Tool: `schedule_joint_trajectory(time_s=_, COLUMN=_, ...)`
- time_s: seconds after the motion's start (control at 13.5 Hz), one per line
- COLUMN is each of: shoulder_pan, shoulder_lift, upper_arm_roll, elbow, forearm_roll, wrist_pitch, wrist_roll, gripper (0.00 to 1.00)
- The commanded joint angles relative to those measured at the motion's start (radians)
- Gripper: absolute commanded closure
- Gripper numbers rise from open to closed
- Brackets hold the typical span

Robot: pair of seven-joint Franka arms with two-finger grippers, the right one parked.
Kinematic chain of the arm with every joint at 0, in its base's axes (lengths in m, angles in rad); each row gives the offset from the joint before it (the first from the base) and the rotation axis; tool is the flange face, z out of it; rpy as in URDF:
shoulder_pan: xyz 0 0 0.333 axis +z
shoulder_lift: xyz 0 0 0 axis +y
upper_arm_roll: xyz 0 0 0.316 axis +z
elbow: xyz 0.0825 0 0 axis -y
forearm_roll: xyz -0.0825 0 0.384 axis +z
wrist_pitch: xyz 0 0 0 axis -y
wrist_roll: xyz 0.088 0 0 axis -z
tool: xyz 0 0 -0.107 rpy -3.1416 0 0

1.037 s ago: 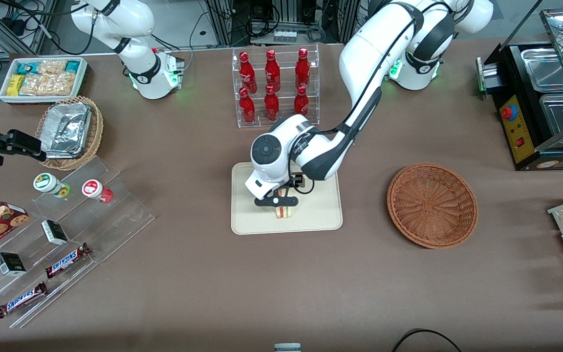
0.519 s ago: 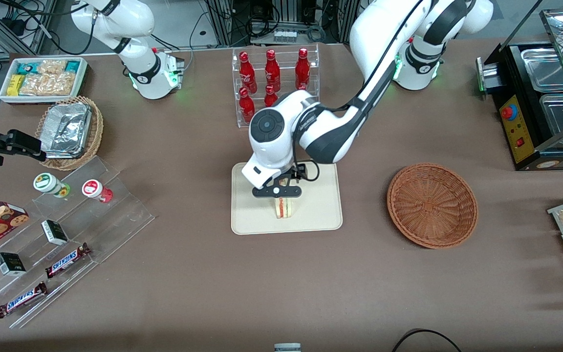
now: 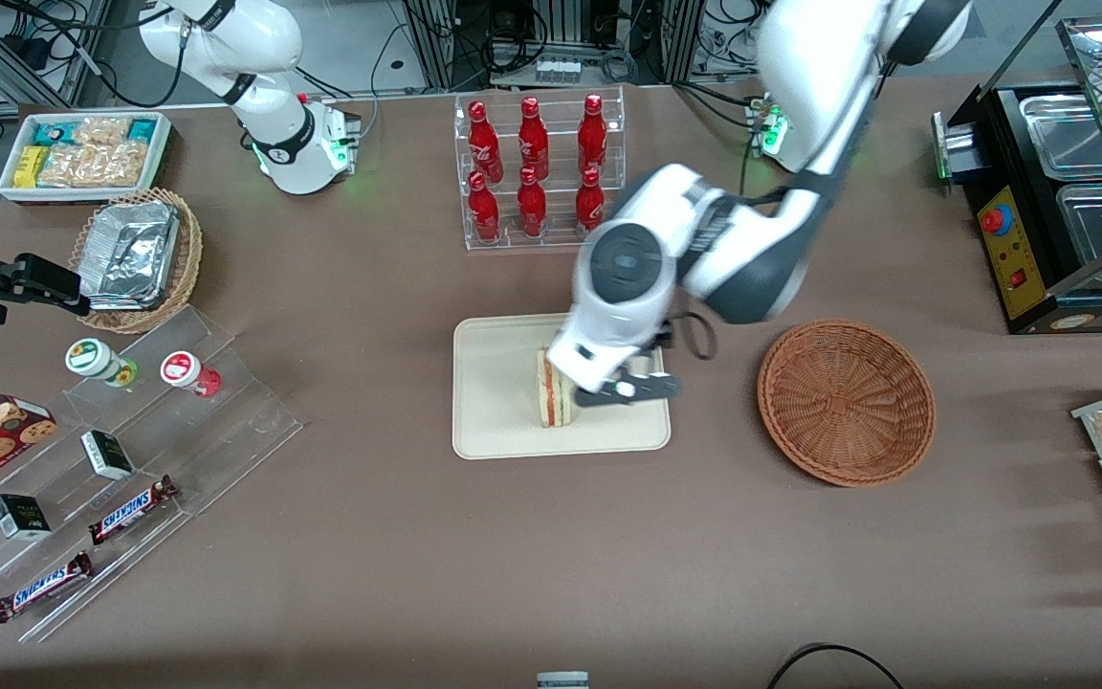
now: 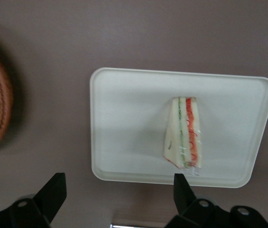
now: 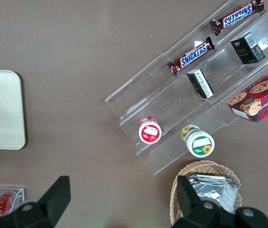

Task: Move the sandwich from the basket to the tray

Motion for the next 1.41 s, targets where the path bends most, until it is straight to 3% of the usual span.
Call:
schedule_joint_trajectory(time_s=0.0, shoulder_pan=0.066, shoulder_lift=-0.107, upper_arm_roll=-0.002, elbow=-0.116, forearm_roll=-0.019, wrist_pitch=0.001, wrist_roll=0.081, gripper=0.00)
schedule_joint_trajectory(time_s=0.22, shoulder_pan=0.129, shoulder_lift=-0.145, upper_arm_roll=-0.004, elbow=-0.149, forearm_roll=-0.021, wrist_pitch=-0.006, wrist_roll=0.131, gripper=0.00)
schedule_joint_trajectory(time_s=1.04, shoulder_pan=0.429, shoulder_lift=-0.442, upper_arm_roll=-0.013, elbow=-0.472, forearm_roll=-0.028, wrist_pitch=-0.012, wrist_roll=0.460, gripper=0.00)
schedule_joint_trajectory(time_s=1.33, shoulder_pan=0.495, shoulder_lift=-0.510, upper_arm_roll=-0.030, elbow=-0.494, forearm_roll=-0.030, wrist_pitch=-0.094, wrist_roll=0.521, gripper=0.00)
